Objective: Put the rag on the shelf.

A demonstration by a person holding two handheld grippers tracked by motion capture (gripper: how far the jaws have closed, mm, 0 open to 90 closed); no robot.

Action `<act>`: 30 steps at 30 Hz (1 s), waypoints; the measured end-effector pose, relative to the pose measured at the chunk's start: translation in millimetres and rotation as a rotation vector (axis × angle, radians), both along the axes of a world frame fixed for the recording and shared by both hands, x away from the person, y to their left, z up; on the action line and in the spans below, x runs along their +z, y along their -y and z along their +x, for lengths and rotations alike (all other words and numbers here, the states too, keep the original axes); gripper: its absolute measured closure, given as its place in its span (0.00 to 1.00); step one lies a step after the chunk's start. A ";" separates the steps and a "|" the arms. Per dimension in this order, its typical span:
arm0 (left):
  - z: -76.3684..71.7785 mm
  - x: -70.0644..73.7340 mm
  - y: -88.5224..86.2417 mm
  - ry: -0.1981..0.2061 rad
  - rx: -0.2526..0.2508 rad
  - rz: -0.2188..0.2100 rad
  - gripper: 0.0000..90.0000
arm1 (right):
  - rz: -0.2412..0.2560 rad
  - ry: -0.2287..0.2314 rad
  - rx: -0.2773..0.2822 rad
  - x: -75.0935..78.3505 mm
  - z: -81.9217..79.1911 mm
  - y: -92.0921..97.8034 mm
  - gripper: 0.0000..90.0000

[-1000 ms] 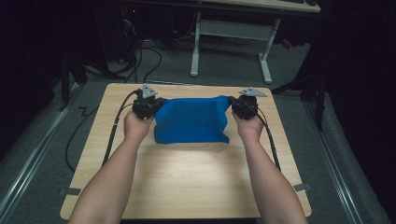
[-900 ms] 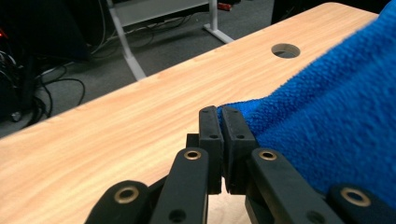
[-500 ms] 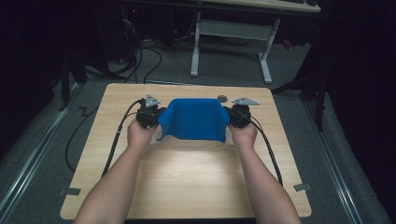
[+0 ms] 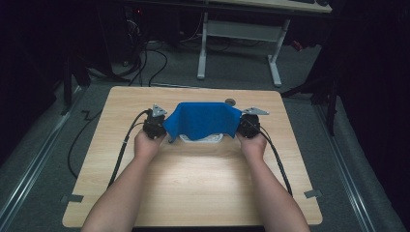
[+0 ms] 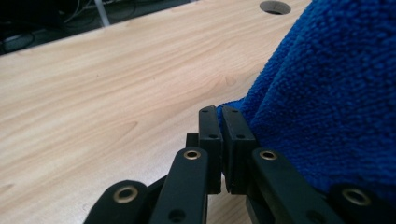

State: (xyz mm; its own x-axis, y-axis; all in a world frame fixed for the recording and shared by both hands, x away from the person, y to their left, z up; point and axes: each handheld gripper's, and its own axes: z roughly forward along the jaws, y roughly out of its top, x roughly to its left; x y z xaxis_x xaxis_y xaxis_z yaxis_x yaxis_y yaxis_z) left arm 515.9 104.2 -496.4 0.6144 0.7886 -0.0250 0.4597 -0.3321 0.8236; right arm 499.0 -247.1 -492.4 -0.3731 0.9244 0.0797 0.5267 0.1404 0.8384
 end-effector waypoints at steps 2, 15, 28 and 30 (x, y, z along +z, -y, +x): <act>1.0 -1.8 -0.1 -0.010 0.005 -0.012 0.97 | -0.002 -0.008 -0.003 -2.2 -2.0 0.9 0.99; 1.6 -7.8 -0.6 -0.034 0.035 -0.062 0.83 | -0.009 0.012 -0.008 -4.1 -24.1 11.4 0.99; -13.3 -3.1 -17.7 0.006 0.092 -0.057 0.64 | -0.039 0.004 -0.026 0.0 -32.4 11.3 0.88; -15.6 -2.1 -20.0 0.009 0.097 -0.054 0.63 | -0.042 0.004 -0.031 1.3 -33.5 12.3 0.86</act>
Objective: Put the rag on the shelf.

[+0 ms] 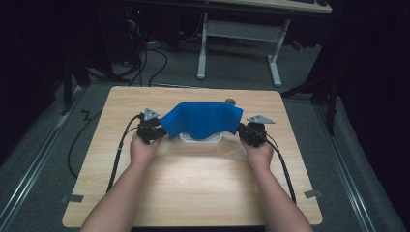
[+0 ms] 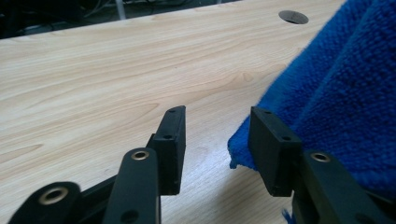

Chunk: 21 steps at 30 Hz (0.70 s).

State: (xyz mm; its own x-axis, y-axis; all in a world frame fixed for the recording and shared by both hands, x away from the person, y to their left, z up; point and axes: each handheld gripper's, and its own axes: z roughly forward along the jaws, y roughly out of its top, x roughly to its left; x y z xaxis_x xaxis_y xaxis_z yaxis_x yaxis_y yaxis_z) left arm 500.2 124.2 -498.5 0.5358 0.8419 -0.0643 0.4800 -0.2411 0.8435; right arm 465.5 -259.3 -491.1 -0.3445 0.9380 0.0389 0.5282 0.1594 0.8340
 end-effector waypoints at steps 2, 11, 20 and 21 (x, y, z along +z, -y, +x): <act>-2.8 1.0 -2.2 0.007 0.004 0.000 0.61 | -0.007 0.003 -0.003 1.5 -1.3 0.7 0.85; -15.7 3.0 -11.9 0.019 0.010 -0.004 0.59 | -0.017 0.022 -0.035 5.7 -9.6 10.4 0.80; -27.2 0.9 -19.6 0.019 0.021 -0.004 0.58 | -0.016 0.033 -0.043 7.7 -18.7 18.9 0.76; -27.2 0.9 -19.6 0.019 0.021 -0.004 0.58 | -0.016 0.033 -0.043 7.7 -18.7 18.9 0.76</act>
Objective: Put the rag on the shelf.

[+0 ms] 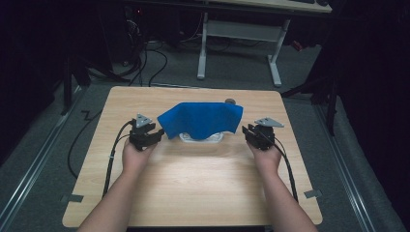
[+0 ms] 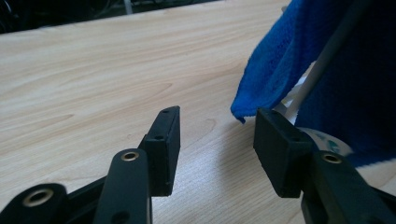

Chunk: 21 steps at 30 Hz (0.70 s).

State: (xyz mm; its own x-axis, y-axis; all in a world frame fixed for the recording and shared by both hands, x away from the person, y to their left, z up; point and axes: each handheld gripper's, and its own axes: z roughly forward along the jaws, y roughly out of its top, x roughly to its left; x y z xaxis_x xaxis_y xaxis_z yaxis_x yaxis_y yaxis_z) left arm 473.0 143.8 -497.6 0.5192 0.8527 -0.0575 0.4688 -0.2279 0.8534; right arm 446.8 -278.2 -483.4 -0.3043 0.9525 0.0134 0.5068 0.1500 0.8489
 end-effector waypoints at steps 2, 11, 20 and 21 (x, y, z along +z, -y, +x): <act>-1.9 -0.1 -1.9 -0.002 0.003 -0.006 0.58 | -0.001 -0.001 -0.002 -1.4 -2.8 2.0 0.75; -17.5 0.2 -7.8 0.011 0.008 -0.015 0.57 | -0.017 0.005 0.013 1.1 -12.7 3.8 0.71; -36.7 -2.8 -12.0 0.010 0.009 -0.013 0.56 | -0.026 0.014 0.021 1.6 -27.5 5.4 0.69; -39.4 -3.2 -12.8 0.014 0.009 -0.018 0.56 | -0.027 0.037 0.031 2.5 -33.1 4.6 0.68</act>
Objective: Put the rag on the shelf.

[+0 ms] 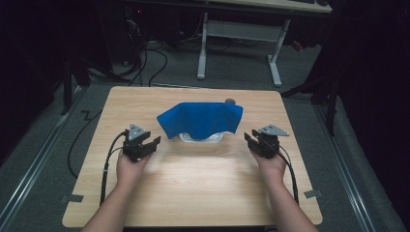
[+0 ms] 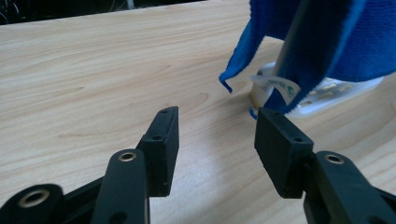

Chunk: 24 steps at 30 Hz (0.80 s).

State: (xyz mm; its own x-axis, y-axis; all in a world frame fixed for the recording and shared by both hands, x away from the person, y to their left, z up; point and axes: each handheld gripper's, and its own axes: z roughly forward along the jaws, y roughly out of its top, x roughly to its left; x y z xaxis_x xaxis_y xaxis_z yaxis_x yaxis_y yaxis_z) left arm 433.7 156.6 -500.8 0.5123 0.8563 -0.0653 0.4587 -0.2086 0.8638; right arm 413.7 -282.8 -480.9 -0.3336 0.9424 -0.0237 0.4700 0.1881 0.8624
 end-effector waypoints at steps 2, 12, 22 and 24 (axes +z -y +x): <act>-7.8 0.0 -2.8 -0.004 -0.003 -0.001 0.56 | -0.003 -0.002 0.001 0.8 -5.3 -1.1 0.67; -45.3 3.8 -13.7 -0.002 -0.034 0.010 0.55 | -0.019 0.027 0.052 5.9 -38.8 -10.3 0.65; -114.5 -13.6 -8.7 -0.066 -0.115 0.037 0.50 | -0.024 -0.019 0.090 -7.4 -90.0 -16.3 0.54; -131.3 -24.2 -8.7 -0.079 -0.121 0.048 0.50 | -0.034 -0.020 0.087 -14.1 -104.8 -16.7 0.50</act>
